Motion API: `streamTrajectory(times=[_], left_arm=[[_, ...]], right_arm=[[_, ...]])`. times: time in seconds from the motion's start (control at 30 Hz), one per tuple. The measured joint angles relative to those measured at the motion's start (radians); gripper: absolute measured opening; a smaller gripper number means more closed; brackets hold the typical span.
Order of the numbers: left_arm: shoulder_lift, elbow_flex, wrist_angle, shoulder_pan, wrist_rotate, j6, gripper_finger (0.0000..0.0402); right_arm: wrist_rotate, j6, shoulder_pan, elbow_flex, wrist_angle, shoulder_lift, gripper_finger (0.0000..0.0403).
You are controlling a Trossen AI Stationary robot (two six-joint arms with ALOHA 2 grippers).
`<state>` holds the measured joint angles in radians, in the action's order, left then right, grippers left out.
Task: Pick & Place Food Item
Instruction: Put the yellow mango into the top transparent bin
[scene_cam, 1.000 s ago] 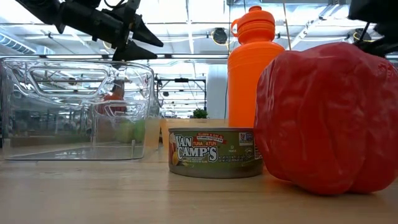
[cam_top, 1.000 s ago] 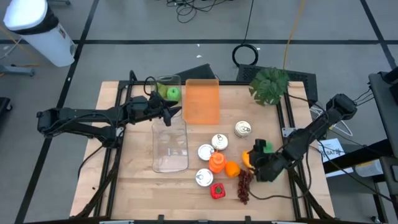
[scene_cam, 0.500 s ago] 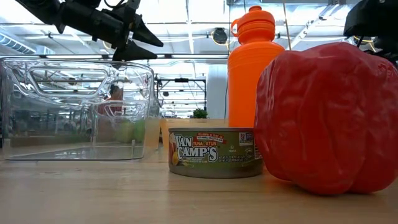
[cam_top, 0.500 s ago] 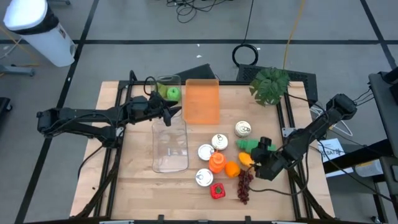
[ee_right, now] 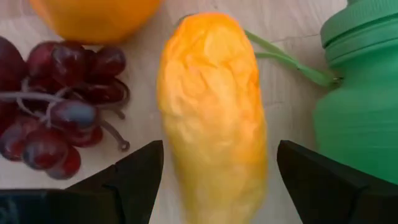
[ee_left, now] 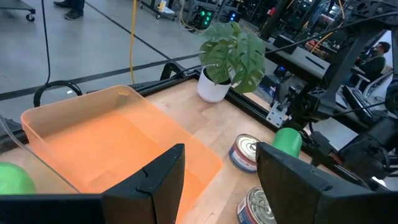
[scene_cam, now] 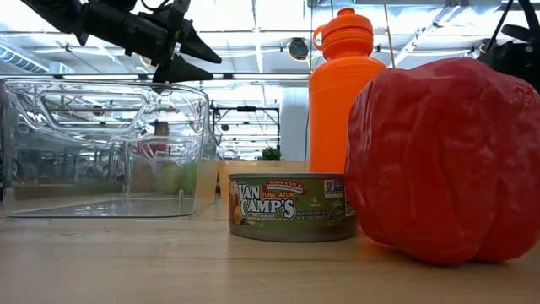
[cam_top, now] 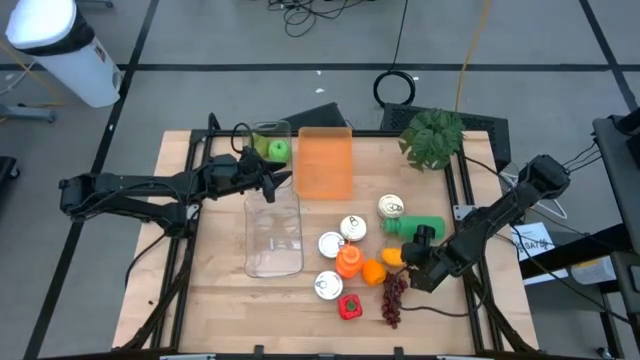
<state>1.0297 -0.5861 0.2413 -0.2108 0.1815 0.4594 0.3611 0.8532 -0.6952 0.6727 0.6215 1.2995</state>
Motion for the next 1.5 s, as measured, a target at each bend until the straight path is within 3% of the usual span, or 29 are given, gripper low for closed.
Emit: streamTrajectory(times=[0.13,0.47,0.67,0.8,1.03,1.3,1.5], left_arm=[[0.0,0.0,0.0,0.0,0.0,0.0,0.0209],[0.0,0.0,-0.001,0.0,0.0,-0.011,0.0209],[0.0,0.0,-0.001,0.0,0.001,-0.007,0.0209],[0.0,0.0,0.0,0.0,0.003,0.093,0.0209],[0.0,0.0,0.002,0.0,0.003,0.068,0.0209],[0.0,0.0,0.006,-0.002,0.003,0.053,0.0209],[0.0,0.0,0.008,-0.003,0.005,0.049,0.0209]], right_arm=[[0.0,0.03,0.0,-0.009,-0.007,0.001,0.0274],[-0.048,0.048,0.001,-0.025,-0.012,-0.017,0.0185],[-0.081,0.029,0.011,0.012,-0.004,-0.102,0.0193],[-0.073,-0.024,0.011,0.037,-0.024,-0.161,0.0192],[-0.066,-0.158,0.011,0.041,-0.154,-0.267,0.019],[0.02,-0.359,0.015,0.041,-0.274,-0.384,0.019],[0.166,-0.535,0.015,0.041,-0.335,-0.481,0.0193]])
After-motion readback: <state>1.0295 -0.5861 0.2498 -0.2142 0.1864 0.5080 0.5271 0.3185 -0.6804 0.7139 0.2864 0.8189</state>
